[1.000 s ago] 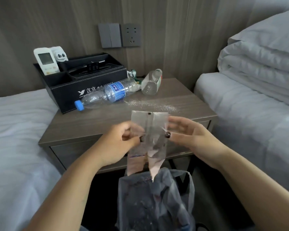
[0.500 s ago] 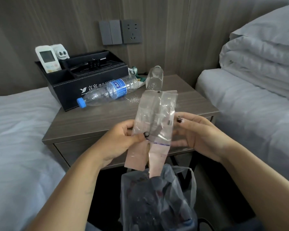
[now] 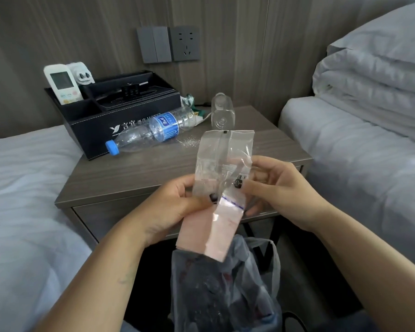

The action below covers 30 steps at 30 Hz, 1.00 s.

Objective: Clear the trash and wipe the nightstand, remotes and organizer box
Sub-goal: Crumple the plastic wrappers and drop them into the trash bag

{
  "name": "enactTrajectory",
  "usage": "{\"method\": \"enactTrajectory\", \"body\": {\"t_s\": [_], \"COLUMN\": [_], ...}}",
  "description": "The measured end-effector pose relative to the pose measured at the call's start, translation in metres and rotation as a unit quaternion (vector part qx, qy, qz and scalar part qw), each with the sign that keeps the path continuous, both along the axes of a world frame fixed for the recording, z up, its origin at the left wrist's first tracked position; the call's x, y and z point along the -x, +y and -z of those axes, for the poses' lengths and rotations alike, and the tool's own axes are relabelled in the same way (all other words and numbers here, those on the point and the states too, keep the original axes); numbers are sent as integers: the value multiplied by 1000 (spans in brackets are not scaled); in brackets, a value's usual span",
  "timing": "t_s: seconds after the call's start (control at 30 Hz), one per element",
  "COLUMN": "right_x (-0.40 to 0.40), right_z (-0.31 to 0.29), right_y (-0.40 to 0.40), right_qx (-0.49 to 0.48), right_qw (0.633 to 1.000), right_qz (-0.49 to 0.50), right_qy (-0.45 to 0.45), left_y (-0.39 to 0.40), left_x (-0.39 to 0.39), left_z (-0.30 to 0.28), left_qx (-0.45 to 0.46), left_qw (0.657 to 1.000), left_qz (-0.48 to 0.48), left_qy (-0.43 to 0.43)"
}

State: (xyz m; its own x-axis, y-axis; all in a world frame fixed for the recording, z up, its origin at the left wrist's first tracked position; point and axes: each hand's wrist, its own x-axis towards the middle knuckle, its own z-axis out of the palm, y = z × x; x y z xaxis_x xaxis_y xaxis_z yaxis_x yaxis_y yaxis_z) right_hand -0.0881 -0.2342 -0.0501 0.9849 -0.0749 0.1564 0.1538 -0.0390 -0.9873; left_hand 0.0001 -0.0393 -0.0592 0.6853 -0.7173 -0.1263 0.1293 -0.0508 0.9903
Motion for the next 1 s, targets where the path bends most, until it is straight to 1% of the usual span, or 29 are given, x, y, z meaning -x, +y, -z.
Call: {"method": "enactTrajectory", "body": {"t_s": [0.03, 0.07, 0.1, 0.13, 0.17, 0.2, 0.27, 0.3, 0.33, 0.37, 0.4, 0.43, 0.47, 0.53, 0.57, 0.6, 0.67, 0.73, 0.77, 0.83, 0.87, 0.9, 1.0], "right_x": [0, 0, -1, -1, 0, 1, 5, 6, 7, 7, 8, 8, 9, 13, 16, 20, 26, 30, 32, 32, 32, 31, 30], "right_z": [1, 2, 4, 6, 9, 12, 19, 24, 28, 32, 36, 40, 41, 39, 34, 30, 23, 17, 14, 8, 6, 4, 0], "right_y": [1, 0, -3, -6, -11, -14, -14, -11, -7, -2, 1, 5, 6, 9, 12, 15, 19, 22, 25, 29, 30, 29, 22], "right_qx": [9, 42, 108, 200, 305, 405, 562, 610, 633, 637, 626, 600, 556, 432, 373, 325, 257, 189, 148, 80, 79, 95, 150], "right_qw": [999, 995, 982, 953, 906, 849, 742, 705, 687, 688, 703, 733, 776, 868, 901, 921, 935, 951, 962, 980, 982, 981, 967], "right_qz": [26, 60, 96, 124, 139, 134, 103, 91, 83, 78, 78, 83, 89, 122, 155, 191, 244, 239, 219, 167, 155, 156, 202], "right_qy": [-26, -65, -121, -189, -257, -310, -350, -351, -347, -339, -328, -310, -284, -212, -158, -96, 3, 57, 71, 73, 68, 65, 39], "left_y": [0, 0, 1, 3, 5, 8, 11, 11, 11, 9, 8, 7, 7, 5, 4, 4, 3, 1, -1, -7, -10, -13, -16], "left_x": [1, 1, 0, -2, -3, -5, -8, -7, -6, -4, -3, -3, -2, -2, -1, 0, 3, 9, 13, 22, 26, 28, 27], "left_z": [-1, -2, -4, -6, -9, -12, -17, -18, -19, -18, -16, -13, -11, -8, -8, -8, -11, -14, -16, -17, -16, -15, -6], "left_qx": [-13, -29, -45, -58, -69, -74, -75, -80, -86, -93, -100, -107, -113, -113, -107, -100, -81, -49, -30, 2, 15, 28, 41], "left_qw": [1000, 999, 998, 996, 993, 990, 986, 986, 987, 989, 990, 990, 990, 989, 990, 990, 984, 977, 976, 979, 982, 985, 991], "left_qz": [-7, -15, -18, -10, 3, 16, 28, 23, 11, -3, -20, -38, -55, -81, -92, -103, -128, -141, -140, -134, -130, -127, -120], "left_qy": [10, 25, 46, 71, 97, 120, 145, 144, 134, 116, 96, 80, 70, 43, 21, -9, -91, -150, -162, -151, -134, -112, -47]}}
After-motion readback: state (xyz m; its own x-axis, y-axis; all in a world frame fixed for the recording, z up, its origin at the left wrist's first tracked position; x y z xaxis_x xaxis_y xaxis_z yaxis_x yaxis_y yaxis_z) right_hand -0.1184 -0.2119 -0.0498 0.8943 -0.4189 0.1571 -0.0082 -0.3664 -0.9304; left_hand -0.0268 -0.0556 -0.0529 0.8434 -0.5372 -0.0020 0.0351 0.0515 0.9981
